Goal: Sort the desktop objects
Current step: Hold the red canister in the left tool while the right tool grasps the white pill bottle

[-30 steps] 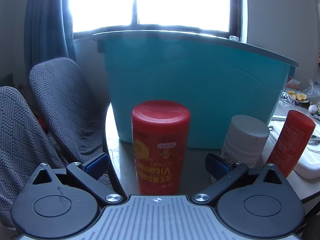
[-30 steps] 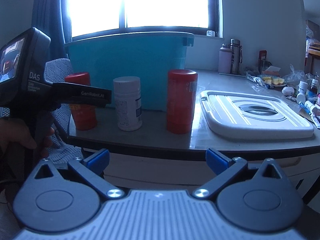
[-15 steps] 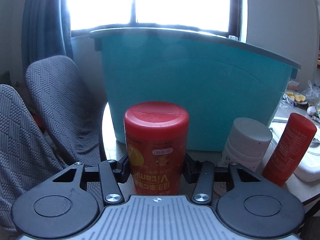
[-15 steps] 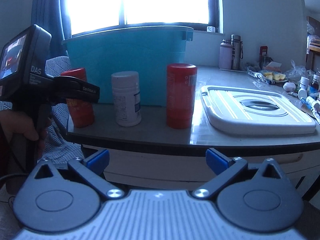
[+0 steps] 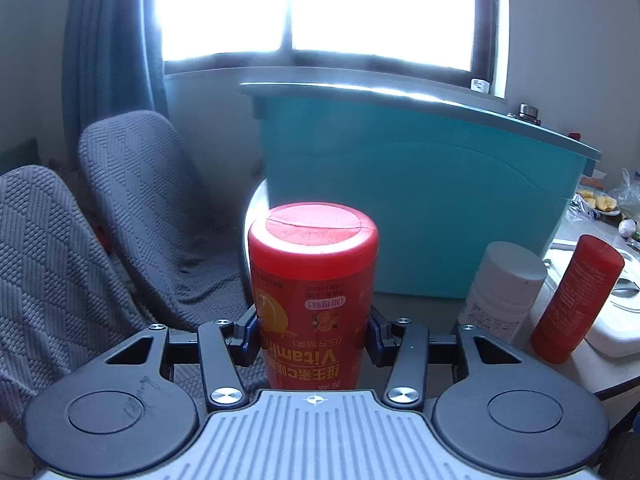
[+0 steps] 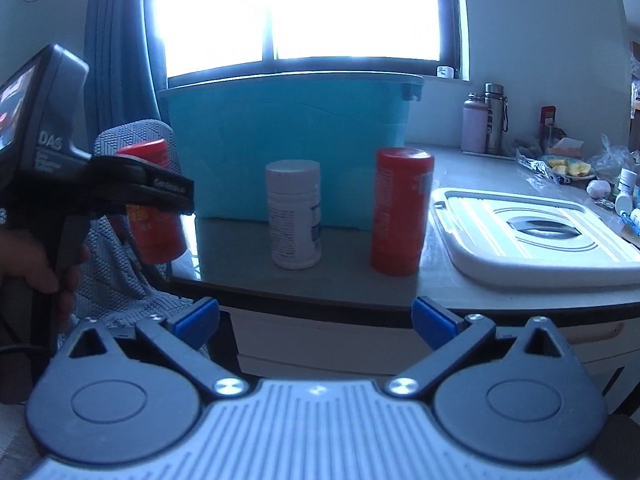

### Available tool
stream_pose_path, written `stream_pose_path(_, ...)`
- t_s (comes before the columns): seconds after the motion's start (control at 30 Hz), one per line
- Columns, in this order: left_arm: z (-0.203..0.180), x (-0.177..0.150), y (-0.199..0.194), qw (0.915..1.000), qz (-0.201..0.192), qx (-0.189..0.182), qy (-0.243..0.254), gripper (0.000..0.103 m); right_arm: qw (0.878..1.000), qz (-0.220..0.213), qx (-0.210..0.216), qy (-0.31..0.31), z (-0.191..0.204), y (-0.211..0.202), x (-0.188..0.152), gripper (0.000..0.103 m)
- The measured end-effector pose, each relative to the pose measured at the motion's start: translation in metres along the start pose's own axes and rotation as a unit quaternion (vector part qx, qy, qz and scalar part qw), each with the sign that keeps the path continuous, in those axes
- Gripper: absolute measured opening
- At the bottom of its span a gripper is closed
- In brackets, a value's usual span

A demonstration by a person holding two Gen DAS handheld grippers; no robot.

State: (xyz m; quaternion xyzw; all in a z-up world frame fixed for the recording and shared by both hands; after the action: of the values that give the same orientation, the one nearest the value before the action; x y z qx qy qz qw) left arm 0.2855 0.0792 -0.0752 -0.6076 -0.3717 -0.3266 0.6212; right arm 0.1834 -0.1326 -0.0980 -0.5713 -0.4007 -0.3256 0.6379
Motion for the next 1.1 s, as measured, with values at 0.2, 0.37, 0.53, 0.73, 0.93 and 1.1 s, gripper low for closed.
stream_pose_path(0.2,0.021,-0.004,-0.006,0.9999,0.005,0.013,-0.008,0.05,1.0,-0.003,0.004,0.0,0.007,0.0,0.004,0.103)
stream_pose_path(0.37,0.029,-0.002,-0.01,0.9999,0.003,0.015,-0.007,0.05,1.0,-0.002,0.008,0.0,0.014,0.003,0.005,0.103)
stream_pose_path(0.53,0.036,0.0,-0.011,0.9998,0.0,0.015,-0.01,0.05,1.0,-0.004,0.009,0.002,0.018,0.01,0.008,0.103)
stream_pose_path(0.73,0.042,0.0,-0.008,0.9997,0.003,0.019,-0.012,0.05,1.0,-0.007,0.007,0.009,0.019,0.023,0.016,0.103)
stream_pose_path(0.93,0.047,0.002,-0.001,0.9997,0.005,0.022,-0.007,0.05,1.0,-0.008,0.005,0.016,0.019,0.036,0.02,0.103)
stream_pose_path(1.1,0.05,0.005,0.004,0.9996,0.001,0.026,-0.005,0.05,0.999,-0.008,0.002,0.031,0.017,0.046,0.026,0.103)
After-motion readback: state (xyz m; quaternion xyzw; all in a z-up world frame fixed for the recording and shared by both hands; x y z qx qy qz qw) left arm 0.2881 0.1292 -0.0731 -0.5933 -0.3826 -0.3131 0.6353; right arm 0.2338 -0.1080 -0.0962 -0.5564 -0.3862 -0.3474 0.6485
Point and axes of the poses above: each gripper's, at about its wrist camera, not at the fingertips, and y roughly the way its jaws point, z to its left, x to its top, the point moved 10 cm from there along y, roughly the way its jaws point, and after that the axes turned 3 degrees about z, right-handed, at the moved point
